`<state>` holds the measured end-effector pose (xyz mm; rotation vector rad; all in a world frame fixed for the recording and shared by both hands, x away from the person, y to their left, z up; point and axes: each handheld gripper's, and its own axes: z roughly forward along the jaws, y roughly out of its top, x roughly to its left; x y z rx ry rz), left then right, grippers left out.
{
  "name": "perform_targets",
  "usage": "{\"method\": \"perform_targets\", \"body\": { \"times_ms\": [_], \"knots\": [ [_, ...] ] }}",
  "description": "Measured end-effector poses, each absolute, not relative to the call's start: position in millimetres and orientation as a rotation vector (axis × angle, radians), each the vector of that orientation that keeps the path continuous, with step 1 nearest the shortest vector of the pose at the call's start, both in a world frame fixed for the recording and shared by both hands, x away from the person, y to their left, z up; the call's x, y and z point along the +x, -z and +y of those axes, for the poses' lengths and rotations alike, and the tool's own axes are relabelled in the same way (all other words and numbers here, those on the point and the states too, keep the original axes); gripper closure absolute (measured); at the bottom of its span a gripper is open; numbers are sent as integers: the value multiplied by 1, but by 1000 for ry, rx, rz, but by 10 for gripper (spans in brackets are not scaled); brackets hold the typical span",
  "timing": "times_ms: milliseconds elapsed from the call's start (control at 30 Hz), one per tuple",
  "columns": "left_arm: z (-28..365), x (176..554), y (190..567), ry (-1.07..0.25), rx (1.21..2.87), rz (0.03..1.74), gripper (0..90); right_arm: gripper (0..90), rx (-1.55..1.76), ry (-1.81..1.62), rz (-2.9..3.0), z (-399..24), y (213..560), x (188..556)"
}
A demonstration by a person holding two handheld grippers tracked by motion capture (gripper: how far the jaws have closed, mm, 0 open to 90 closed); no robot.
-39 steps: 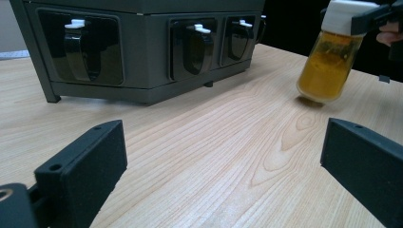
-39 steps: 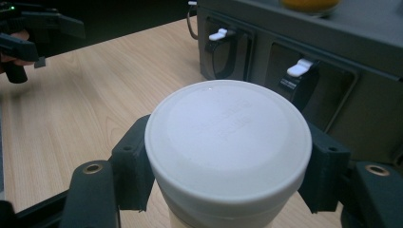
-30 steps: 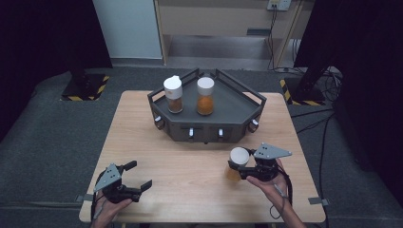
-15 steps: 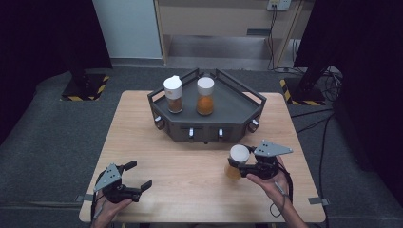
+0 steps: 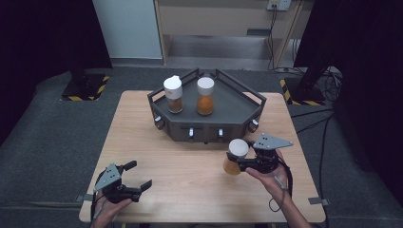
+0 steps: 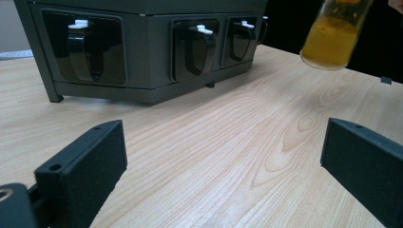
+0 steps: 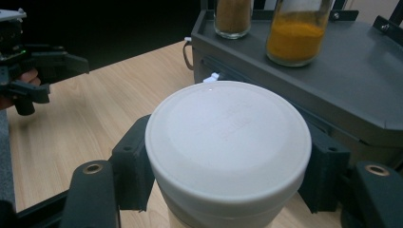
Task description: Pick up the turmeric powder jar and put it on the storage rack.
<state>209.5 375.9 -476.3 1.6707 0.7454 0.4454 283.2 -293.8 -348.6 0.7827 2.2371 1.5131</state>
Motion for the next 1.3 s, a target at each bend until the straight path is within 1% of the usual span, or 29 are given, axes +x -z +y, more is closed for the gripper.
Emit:
{"method": "perform_targets", "body": {
  "times_ms": [433,1033,1300],
  "knots": [
    [376,209,477,-444,1669,745,3,330,802,-1508,2236,-286,320,299],
    [377,210,477,-441,1666,746,3,331,845,-1490,2176,-276,275,339],
    [377,210,477,-440,1671,743,3,331,887,-1466,2158,-275,261,358]
  ]
}}
